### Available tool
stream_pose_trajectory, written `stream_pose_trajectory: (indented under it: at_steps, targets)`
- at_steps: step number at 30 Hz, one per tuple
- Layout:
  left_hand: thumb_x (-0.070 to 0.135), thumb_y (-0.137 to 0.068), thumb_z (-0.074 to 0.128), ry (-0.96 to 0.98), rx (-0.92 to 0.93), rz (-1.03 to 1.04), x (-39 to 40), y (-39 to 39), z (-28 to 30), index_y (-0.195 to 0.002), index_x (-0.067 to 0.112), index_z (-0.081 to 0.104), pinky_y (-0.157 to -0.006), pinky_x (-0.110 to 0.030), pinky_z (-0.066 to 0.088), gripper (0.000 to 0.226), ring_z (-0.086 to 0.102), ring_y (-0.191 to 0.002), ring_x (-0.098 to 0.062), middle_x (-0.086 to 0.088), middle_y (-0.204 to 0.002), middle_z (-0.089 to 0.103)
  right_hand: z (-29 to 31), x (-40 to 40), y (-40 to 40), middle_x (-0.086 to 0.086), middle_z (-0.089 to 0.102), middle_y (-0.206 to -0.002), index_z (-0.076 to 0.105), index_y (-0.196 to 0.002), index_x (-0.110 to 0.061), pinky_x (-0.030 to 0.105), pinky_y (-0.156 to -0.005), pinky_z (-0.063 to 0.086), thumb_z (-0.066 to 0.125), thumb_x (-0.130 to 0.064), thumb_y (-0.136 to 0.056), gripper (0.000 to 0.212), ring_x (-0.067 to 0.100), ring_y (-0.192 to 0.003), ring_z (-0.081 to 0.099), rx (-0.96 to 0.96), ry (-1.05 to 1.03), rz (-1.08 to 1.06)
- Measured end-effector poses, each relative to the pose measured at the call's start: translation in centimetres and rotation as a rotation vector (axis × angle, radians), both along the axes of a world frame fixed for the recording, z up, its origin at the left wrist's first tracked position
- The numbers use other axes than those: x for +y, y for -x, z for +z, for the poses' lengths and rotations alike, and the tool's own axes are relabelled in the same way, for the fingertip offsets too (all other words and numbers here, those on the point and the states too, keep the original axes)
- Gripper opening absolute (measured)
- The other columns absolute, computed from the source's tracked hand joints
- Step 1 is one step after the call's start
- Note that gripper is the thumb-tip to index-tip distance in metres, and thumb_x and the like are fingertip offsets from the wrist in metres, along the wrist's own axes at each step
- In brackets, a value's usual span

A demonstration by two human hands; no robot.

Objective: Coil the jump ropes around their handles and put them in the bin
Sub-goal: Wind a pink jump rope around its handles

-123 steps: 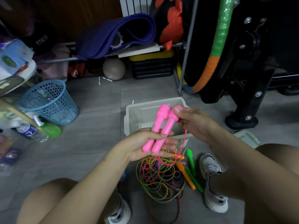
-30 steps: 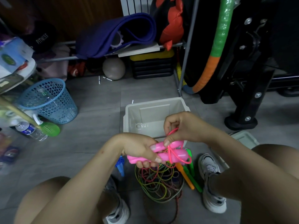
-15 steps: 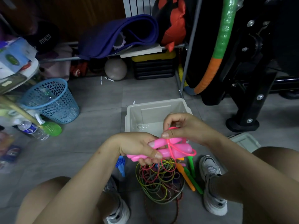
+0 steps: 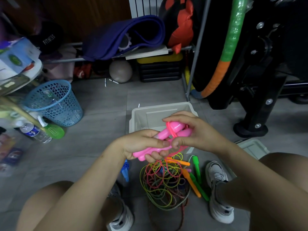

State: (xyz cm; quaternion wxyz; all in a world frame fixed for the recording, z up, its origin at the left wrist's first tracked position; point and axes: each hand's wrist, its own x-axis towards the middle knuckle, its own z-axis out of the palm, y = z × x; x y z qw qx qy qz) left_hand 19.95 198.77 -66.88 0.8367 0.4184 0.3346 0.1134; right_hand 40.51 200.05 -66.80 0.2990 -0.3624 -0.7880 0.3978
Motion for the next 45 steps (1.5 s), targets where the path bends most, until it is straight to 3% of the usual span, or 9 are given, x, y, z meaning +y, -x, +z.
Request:
stream_pose_trajectory:
  at_steps: [5,9,15,18,21,30,36,39,45]
  targets:
    - [0.036,-0.094,0.049,0.024,0.015,0.017,-0.3,-0.3,0.4,-0.086,0.009,0.066,-0.035,-0.011,0.033,0.033,0.042,-0.045,-0.004,-0.002,-0.064,0.05,0.0,0.1,0.0,-0.01,0.057,-0.11,0.058,-0.114,-0.04,0.007,-0.092,0.033,0.076,-0.057,-0.049,0.07,-0.002,-0.106,0.052,-0.057,-0.024,-0.001]
    - [0.059,-0.078,0.051,-0.125,0.21,0.042,-0.7,-1.1,0.8,-0.076,0.011,0.064,-0.033,-0.013,0.03,0.05,0.038,-0.038,-0.005,-0.001,-0.057,0.049,-0.2,0.2,0.3,-0.009,0.058,-0.105,0.061,-0.117,-0.035,0.005,-0.088,0.035,0.084,-0.053,-0.043,0.08,-0.003,-0.1,0.053,-0.142,-0.078,0.0]
    - [0.055,-0.085,0.054,-0.265,0.385,0.134,-0.8,-1.5,0.5,-0.073,0.01,0.064,-0.036,-0.015,0.031,0.048,0.039,-0.035,-0.011,-0.004,-0.052,0.05,0.0,0.2,0.6,-0.018,0.055,-0.106,0.058,-0.116,-0.04,0.008,-0.089,0.037,0.081,-0.051,-0.048,0.072,-0.005,-0.103,0.052,-0.129,0.007,0.004]
    - [0.06,-0.077,0.058,-0.254,0.355,0.161,-0.7,-1.5,0.1,-0.096,-0.003,0.062,-0.036,-0.015,0.031,0.065,0.04,-0.036,-0.011,-0.003,-0.053,0.051,0.1,0.5,0.2,-0.018,0.056,-0.113,0.056,-0.121,-0.033,0.018,-0.095,0.042,0.085,-0.034,-0.058,0.07,0.0,-0.109,0.054,-0.015,0.192,0.059]
    - [0.055,-0.075,0.06,-0.25,0.296,0.178,-0.5,-1.1,-0.1,-0.092,0.003,0.061,-0.034,-0.014,0.03,0.055,0.039,-0.035,-0.01,-0.004,-0.054,0.051,0.1,0.6,-0.5,-0.008,0.056,-0.114,0.049,-0.128,-0.022,0.025,-0.092,0.047,0.083,-0.014,-0.065,0.073,0.006,-0.106,0.057,0.089,0.37,0.104]
    - [0.046,-0.08,0.057,-0.266,0.19,0.213,-0.9,-0.8,0.1,-0.096,-0.001,0.06,-0.034,-0.014,0.03,0.05,0.039,-0.034,-0.009,-0.006,-0.054,0.052,0.3,0.8,-0.8,0.002,0.065,-0.109,0.055,-0.122,-0.019,0.023,-0.08,0.052,0.069,-0.01,-0.071,0.053,0.013,-0.099,0.063,0.249,0.615,0.155]
    - [0.046,-0.081,0.057,-0.266,0.157,0.255,-1.0,-0.5,0.1,-0.091,0.002,0.064,-0.035,-0.014,0.03,0.047,0.04,-0.034,-0.009,-0.008,-0.056,0.054,-0.3,0.6,-0.5,0.019,0.058,-0.109,0.054,-0.118,0.002,0.044,-0.101,0.04,0.081,-0.03,-0.061,0.071,0.024,-0.105,0.054,0.241,0.691,0.192]
    - [0.048,-0.077,0.059,-0.288,0.18,0.322,-0.9,-0.4,0.0,-0.092,-0.004,0.062,-0.035,-0.014,0.028,0.054,0.04,-0.034,-0.011,-0.009,-0.056,0.055,-0.8,0.3,0.1,0.028,0.054,-0.098,0.057,-0.106,0.004,0.062,-0.098,0.034,0.084,-0.042,-0.06,0.07,0.026,-0.096,0.045,0.258,0.67,0.114]
    - [0.046,-0.075,0.061,-0.329,0.261,0.466,-0.7,-0.5,-0.1,-0.107,0.013,0.05,-0.036,-0.017,0.029,0.048,0.041,-0.035,-0.013,-0.008,-0.056,0.058,-0.8,-0.1,0.3,0.006,0.047,-0.066,0.06,-0.079,-0.011,0.021,-0.06,0.038,0.074,-0.035,-0.077,0.028,0.012,-0.063,0.044,0.186,0.491,-0.019]
